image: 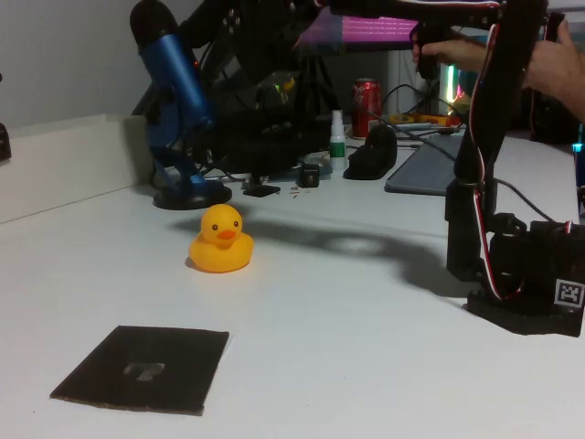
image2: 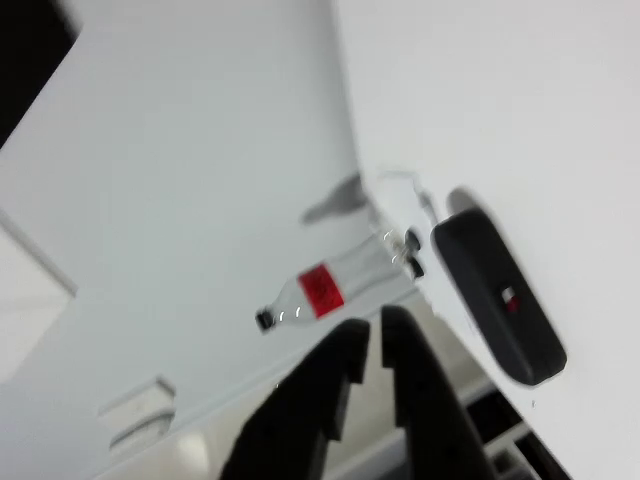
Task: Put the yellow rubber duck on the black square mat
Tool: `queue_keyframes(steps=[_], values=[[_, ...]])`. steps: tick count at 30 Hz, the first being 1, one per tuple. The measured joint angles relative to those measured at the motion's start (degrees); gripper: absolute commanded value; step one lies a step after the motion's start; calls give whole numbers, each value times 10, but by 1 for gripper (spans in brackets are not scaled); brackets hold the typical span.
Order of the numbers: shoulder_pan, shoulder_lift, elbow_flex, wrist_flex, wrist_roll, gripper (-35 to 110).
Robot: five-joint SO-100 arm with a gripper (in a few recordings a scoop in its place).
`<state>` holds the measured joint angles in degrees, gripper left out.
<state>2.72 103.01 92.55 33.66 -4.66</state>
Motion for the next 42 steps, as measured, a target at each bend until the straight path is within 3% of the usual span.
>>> queue_keyframes(steps=[15,26,42], values=[[13,-63,-9,141,0,1],[13,-67,-9,310,0,1],[13,-70,-4,318,0,1]])
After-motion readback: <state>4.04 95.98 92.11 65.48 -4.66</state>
